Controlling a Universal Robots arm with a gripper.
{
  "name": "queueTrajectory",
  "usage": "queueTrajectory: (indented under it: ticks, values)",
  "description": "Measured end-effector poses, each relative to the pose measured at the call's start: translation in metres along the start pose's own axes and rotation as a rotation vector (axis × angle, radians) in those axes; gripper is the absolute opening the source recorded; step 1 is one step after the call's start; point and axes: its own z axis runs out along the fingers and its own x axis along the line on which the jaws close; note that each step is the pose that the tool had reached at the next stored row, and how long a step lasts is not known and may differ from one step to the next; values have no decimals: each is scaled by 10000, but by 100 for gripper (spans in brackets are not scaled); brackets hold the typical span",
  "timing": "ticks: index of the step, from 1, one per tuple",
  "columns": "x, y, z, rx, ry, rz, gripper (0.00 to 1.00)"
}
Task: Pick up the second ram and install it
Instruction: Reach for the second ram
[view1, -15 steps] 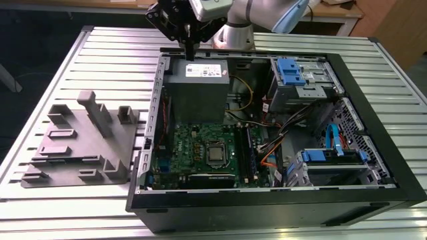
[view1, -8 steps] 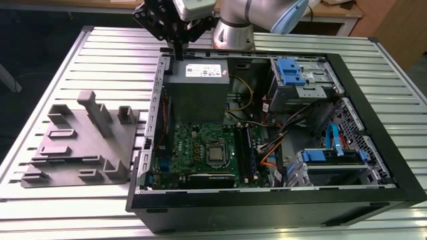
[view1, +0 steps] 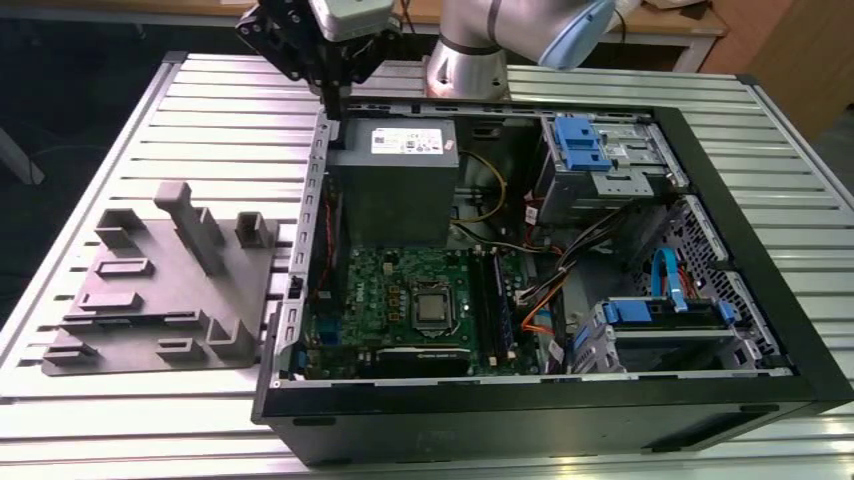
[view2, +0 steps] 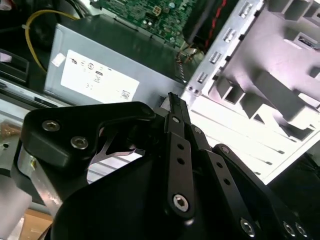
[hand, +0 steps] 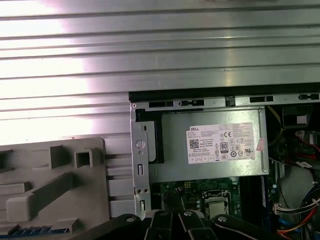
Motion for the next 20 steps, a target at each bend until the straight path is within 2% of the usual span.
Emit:
queueTrajectory:
  ticks: [5,7,20]
  values:
    - [134,-10,-5,1,-17,0,7]
    - [236,-18,-7,-2,-35,-3,7]
    - [594,-45,-17,-5,-82,-3,7]
